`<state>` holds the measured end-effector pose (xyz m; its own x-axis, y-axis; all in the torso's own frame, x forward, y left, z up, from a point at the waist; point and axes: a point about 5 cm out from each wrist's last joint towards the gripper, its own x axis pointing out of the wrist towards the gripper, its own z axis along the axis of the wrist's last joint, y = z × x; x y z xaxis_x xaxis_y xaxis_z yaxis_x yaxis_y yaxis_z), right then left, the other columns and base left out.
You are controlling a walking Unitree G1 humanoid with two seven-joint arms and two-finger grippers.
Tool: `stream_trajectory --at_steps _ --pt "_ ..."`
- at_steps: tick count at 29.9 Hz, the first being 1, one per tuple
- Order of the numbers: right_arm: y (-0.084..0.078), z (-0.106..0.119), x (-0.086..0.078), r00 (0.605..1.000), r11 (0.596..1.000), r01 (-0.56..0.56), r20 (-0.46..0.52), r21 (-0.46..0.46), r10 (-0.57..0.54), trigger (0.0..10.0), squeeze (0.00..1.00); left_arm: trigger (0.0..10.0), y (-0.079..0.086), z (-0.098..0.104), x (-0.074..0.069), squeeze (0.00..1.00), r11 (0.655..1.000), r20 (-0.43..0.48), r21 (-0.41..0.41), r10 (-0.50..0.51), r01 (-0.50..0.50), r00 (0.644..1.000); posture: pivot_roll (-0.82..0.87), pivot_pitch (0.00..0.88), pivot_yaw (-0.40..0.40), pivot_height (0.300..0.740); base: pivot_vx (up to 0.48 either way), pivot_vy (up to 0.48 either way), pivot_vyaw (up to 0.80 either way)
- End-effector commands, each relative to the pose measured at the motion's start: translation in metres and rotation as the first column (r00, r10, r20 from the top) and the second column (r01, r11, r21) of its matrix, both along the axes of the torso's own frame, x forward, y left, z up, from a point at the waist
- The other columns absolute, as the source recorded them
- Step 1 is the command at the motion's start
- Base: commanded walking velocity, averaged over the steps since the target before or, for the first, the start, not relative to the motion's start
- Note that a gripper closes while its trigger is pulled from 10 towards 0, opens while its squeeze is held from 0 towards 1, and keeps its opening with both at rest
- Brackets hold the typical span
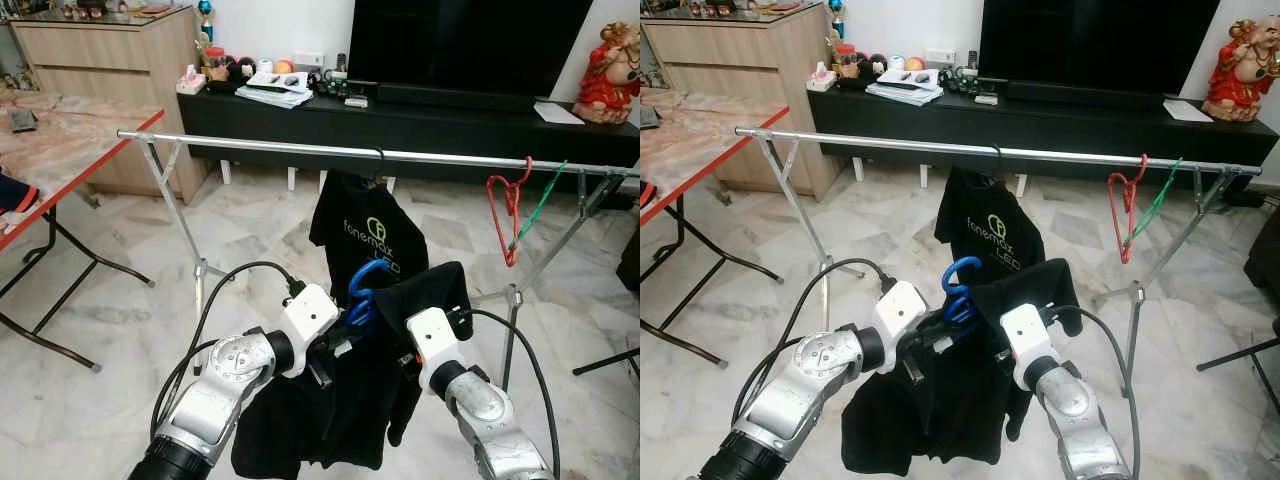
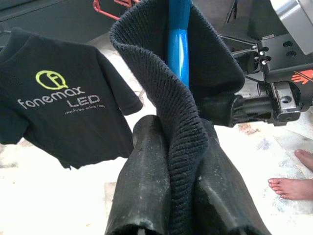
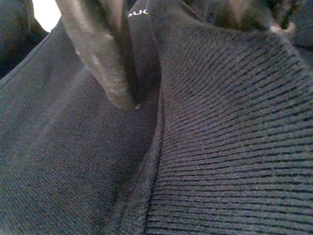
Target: Hang hanger
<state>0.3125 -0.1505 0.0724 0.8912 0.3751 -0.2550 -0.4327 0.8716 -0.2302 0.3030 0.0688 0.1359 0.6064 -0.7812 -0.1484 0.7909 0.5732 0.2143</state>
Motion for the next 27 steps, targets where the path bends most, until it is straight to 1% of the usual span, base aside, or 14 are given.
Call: stream_trajectory --at_steps 1,7,27 --pt "-0.0032 0.0029 0.0037 1.000 1.000 0.015 0.006 -0.003 -0.015 0.0 0.00 10.0 -0.0018 0.0069 -0.0001 0.00 1.000 0.019 -0.022 -0.010 0.010 1.000 0.10 0.000 -0.068 0.740 0.000 0.000 0.00" --pt "-0.0032 0.0033 0.0044 1.000 1.000 0.021 0.007 -0.005 -0.021 0.0 0.00 10.0 0.0032 0.0014 0.0023 0.00 1.000 0.011 0.004 0.024 -0.024 1.000 0.10 0.000 -0.068 0.740 0.000 0.000 0.00" --pt "-0.0066 0.0031 0.0069 0.999 0.998 0.053 0.010 -0.019 -0.053 0.0 0.00 10.0 0.0066 -0.0013 0.0026 0.00 0.999 0.001 0.012 0.034 -0.034 0.999 0.10 0.000 -0.065 0.740 0.000 0.000 0.00"
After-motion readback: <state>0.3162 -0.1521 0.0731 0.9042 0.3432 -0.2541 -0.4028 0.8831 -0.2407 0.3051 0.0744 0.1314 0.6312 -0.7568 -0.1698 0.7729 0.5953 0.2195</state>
